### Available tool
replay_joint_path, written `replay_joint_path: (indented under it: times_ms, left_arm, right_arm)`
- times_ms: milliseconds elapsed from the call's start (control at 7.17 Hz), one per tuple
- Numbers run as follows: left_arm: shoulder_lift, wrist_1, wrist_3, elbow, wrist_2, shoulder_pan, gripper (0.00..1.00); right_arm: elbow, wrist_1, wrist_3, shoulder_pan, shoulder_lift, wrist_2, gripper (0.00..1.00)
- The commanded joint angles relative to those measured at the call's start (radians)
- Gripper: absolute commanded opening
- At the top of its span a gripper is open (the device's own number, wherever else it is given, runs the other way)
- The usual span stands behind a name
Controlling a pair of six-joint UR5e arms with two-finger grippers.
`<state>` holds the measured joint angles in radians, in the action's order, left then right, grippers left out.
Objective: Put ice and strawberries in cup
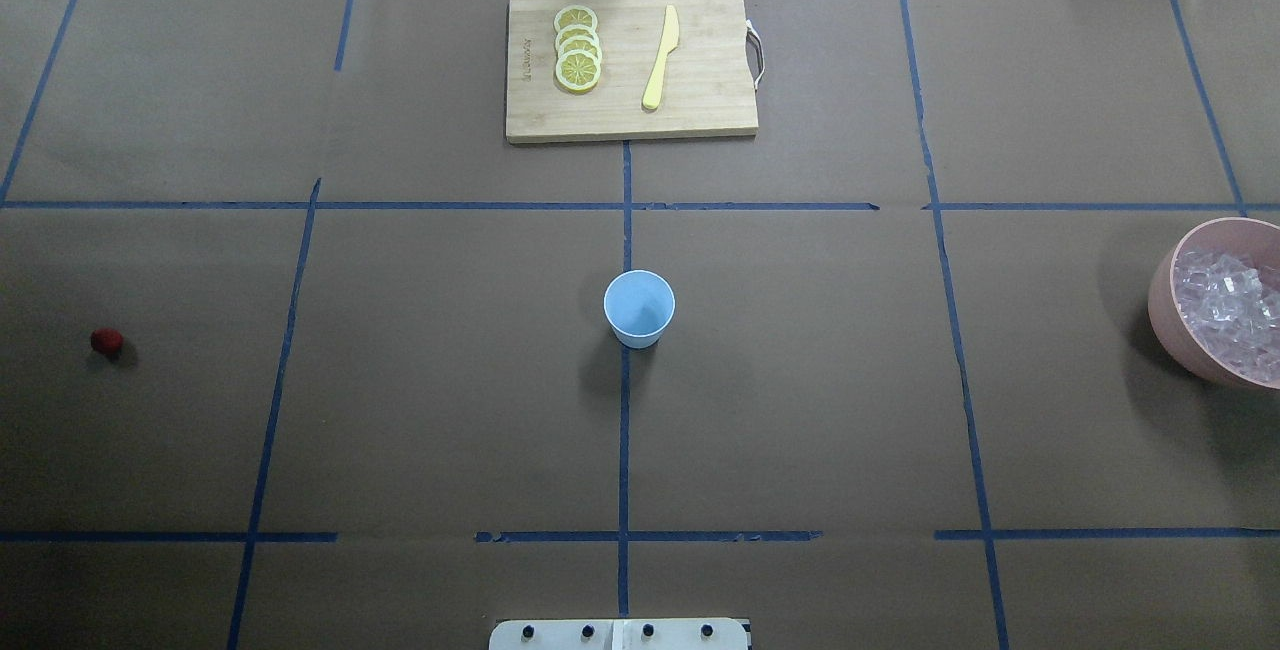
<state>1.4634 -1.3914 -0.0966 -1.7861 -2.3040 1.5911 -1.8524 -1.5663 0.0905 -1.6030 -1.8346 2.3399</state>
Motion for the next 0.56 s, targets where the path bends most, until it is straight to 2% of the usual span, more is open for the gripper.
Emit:
replay_joint_path:
  times_ms: [0, 140, 279, 419]
  left_arm:
    - [0.0, -0.003, -0.003, -0.004, -0.002, -0.017, 1.0]
    - [0.0, 0.002, -0.002, -0.006, -0.002, -0.02, 1.0]
    - [0.0, 0.005, 0.003, 0.0, -0.002, -0.02, 1.0]
    - [-0.002, 0.005, 0.009, 0.004, -0.002, -0.02, 1.0]
  right_arm:
    - [-0.001, -0.001, 0.0, 0.0, -0.002, 0.01, 1.0]
    - [-0.001, -0.006, 0.0, 0.0, -0.003, 0.025, 1.0]
    - [0.001, -0.006, 0.0, 0.0, -0.005, 0.082, 1.0]
    - [-0.002, 0.002, 0.003, 0.002, -0.002, 0.087, 1.0]
